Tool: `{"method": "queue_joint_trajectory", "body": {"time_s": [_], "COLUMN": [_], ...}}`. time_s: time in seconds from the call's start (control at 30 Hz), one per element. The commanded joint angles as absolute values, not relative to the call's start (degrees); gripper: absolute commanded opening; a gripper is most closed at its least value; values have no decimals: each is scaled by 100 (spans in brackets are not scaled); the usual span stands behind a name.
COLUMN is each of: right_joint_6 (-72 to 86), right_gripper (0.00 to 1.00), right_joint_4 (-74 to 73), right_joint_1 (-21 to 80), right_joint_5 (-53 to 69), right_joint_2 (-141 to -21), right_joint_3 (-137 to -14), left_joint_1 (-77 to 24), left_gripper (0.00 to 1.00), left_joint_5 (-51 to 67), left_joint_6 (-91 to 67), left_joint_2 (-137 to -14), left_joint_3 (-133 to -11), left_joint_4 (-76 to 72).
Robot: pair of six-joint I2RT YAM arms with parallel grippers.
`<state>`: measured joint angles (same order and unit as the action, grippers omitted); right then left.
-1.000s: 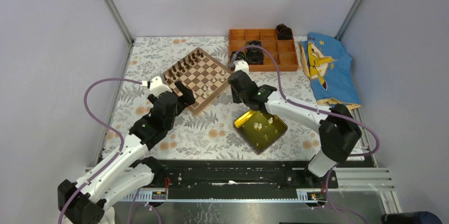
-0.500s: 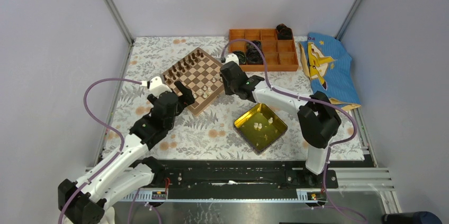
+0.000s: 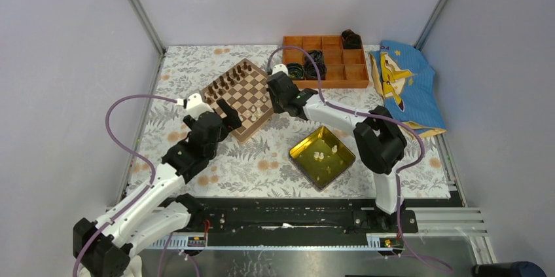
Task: Set up the chess pieces on the board
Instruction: Place the chess piece on the chessboard.
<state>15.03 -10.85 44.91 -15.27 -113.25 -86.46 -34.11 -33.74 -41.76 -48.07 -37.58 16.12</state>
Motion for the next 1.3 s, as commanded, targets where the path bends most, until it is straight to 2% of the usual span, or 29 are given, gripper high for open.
{"method": "queue_joint_trajectory", "body": {"time_s": [0.0,0.63,1.27], "right_joint_6": [1334,1229,1209], "right_gripper": [0,0,0], "right_joint_4": [-990,-1217,-1385], "right_joint_1": [4438,4440,4466], "right_joint_5": [-1397,-1072,-962], "right_joint_2": [-11550,-12330,-12676], "right_joint_3": [-9014,-9990,-10405], "left_joint_1": [-3445,-3445,-3445], "left_gripper": [99,99,99], "left_joint_5": [-3560,-3629,-3638], "left_joint_6": [-4192,-4166,-4175], "left_joint_2": [-4866,-4922,-4895], "left_joint_3": [-3945,-3957,-3907], "left_joint_4": [1498,1494,1460]}}
